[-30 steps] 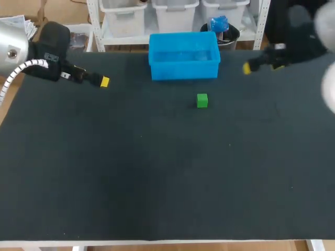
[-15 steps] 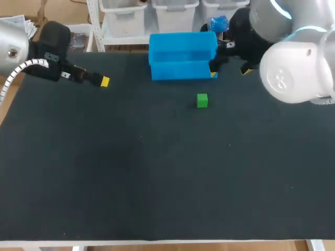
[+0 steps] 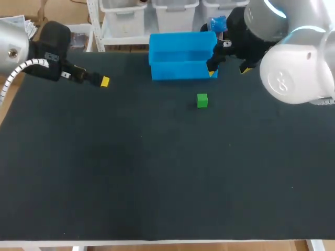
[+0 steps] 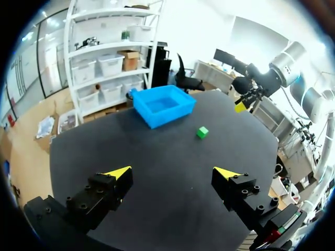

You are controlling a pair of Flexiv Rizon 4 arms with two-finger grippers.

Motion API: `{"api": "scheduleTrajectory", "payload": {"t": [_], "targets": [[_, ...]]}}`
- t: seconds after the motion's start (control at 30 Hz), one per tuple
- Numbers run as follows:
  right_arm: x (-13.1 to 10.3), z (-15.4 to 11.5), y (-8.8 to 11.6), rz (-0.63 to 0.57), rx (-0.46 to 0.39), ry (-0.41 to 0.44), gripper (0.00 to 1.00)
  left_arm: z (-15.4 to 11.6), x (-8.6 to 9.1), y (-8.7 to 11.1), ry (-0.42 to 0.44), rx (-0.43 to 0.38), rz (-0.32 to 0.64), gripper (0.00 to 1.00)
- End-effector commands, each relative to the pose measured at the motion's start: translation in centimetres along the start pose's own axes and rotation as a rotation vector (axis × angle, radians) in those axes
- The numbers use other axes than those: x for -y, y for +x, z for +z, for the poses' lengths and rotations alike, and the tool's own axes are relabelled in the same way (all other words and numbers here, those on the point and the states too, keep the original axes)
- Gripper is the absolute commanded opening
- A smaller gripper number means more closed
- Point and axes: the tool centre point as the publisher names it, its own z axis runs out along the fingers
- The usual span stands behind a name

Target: Use the left arm to pick the red cube and place it into the blue plastic box first, then use the right arm to grasp the green cube and put it into the same blue plastic box after the first action is fully finished.

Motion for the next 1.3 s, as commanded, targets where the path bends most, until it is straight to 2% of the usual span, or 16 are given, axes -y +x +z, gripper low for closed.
{"api": "scheduleTrajectory", "payload": {"t": [0.03,0.3,0.6,0.8,1.3], "targets": [[-1.3,1.0,-0.5,0.157,0.007,0.019,1.0,0.0,-0.2,0.2,0.009,0.008,0.003,1.0],[-2.9,3.7,-1.2,0.208,-0.034,0.113,1.0,0.0,-0.2,0.2,0.009,0.008,0.003,1.0],[-2.1,6.5,-0.5,0.193,-0.088,0.21,1.0,0.0,-0.2,0.2,0.009,0.008,0.003,1.0],[-1.4,8.1,0.1,0.183,-0.114,0.202,1.0,0.0,-0.2,0.2,0.009,0.008,0.003,1.0],[-1.7,12.1,0.4,0.128,-0.157,0.179,1.0,0.0,-0.2,0.2,0.009,0.008,0.003,1.0]]}}
